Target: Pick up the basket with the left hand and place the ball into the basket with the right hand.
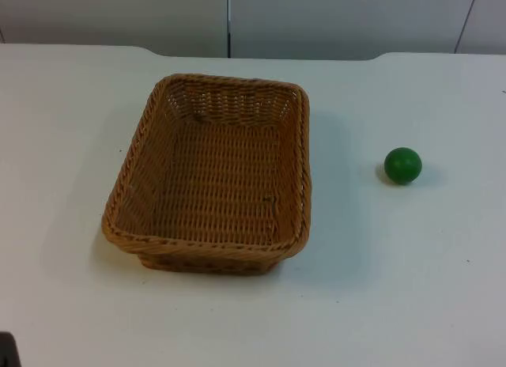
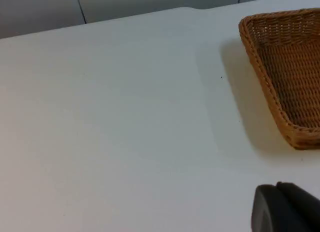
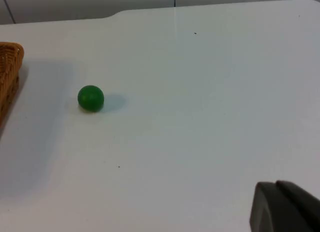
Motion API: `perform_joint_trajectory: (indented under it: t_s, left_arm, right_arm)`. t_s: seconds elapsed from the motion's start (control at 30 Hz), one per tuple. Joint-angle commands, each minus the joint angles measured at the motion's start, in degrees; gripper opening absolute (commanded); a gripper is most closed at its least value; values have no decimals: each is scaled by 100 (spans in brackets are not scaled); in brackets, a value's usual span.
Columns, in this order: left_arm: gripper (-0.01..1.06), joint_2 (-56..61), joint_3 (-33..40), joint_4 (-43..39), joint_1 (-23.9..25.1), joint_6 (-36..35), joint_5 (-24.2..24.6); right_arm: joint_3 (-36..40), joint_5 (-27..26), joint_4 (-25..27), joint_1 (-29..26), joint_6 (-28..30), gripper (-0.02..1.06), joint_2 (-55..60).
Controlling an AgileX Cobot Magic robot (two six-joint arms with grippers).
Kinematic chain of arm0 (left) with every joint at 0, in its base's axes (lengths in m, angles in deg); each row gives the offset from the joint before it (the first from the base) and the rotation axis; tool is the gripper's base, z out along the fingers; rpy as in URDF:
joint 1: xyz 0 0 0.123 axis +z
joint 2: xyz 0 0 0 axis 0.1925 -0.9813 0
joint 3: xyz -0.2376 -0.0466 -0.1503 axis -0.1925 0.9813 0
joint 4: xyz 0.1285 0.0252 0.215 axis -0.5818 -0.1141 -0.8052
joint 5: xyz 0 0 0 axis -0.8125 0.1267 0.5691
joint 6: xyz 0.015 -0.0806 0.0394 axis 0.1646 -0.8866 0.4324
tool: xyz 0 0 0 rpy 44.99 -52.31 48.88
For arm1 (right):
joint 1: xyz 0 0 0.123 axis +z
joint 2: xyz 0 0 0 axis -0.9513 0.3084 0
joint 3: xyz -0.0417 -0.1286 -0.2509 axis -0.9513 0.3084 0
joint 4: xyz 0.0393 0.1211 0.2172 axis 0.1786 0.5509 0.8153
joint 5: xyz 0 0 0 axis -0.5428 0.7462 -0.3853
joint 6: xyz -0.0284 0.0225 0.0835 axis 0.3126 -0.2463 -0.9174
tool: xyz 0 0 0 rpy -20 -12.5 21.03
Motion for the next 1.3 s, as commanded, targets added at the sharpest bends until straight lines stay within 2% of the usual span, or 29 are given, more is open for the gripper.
perform_joint_trajectory:
  t_s: [0.0,0.13,0.17,0.3,0.33,0.43,0.47,0.63,0.67,0.8,0.83,0.9,0.97,1.17,1.23,1.27]
  left_arm:
    - [0,23,-8,49,2,-16,-81]
    - [0,-1142,-728,991,2,233,-113]
    - [0,-1142,-728,991,2,233,-113]
    - [0,-3095,-1468,1657,2,582,94]
    - [0,-3095,-1468,1657,2,582,94]
    - [0,-4774,-1723,2558,2,1353,150]
    - [0,-4774,-1723,2558,2,1353,150]
    - [0,-6779,-1886,3499,-77,2237,-265]
    - [0,-6779,-1886,3499,-77,2237,-265]
    - [0,-7808,-2125,3481,-510,2362,-971]
    - [0,-7808,-2125,3481,-510,2362,-971]
    - [1,-8278,-2370,3360,-917,2390,-1583]
    - [1,-8651,-2693,3140,-1143,2402,-1916]
    - [3,-9413,-3370,2567,-1234,2291,-2072]
    - [15,-9756,-3691,2294,-1234,2167,-2126]
    - [31,-9939,-3870,2228,-1234,2156,-2193]
  right_arm:
    - [16,-9,-25,6,3,0,-22]
    - [16,-9,-25,6,3,0,-22]
    - [16,-9,-25,6,3,0,-22]
    - [16,-9,-25,6,3,0,-22]
    - [16,-9,-25,6,3,0,-22]
    - [16,-9,-25,6,3,0,-22]
    - [16,-9,-25,6,3,0,-22]
    - [16,-9,-25,6,3,0,-22]
    - [16,-9,-25,6,3,0,-22]
    - [16,-9,-25,6,3,0,-22]
    - [16,-9,-25,6,3,0,-22]
    - [16,-9,-25,6,3,0,-22]
    - [16,-9,-25,6,3,0,-22]
    - [16,-9,-25,6,3,0,-22]
    - [16,-9,-25,6,3,0,-22]
    - [16,-9,-25,6,3,0,-22]
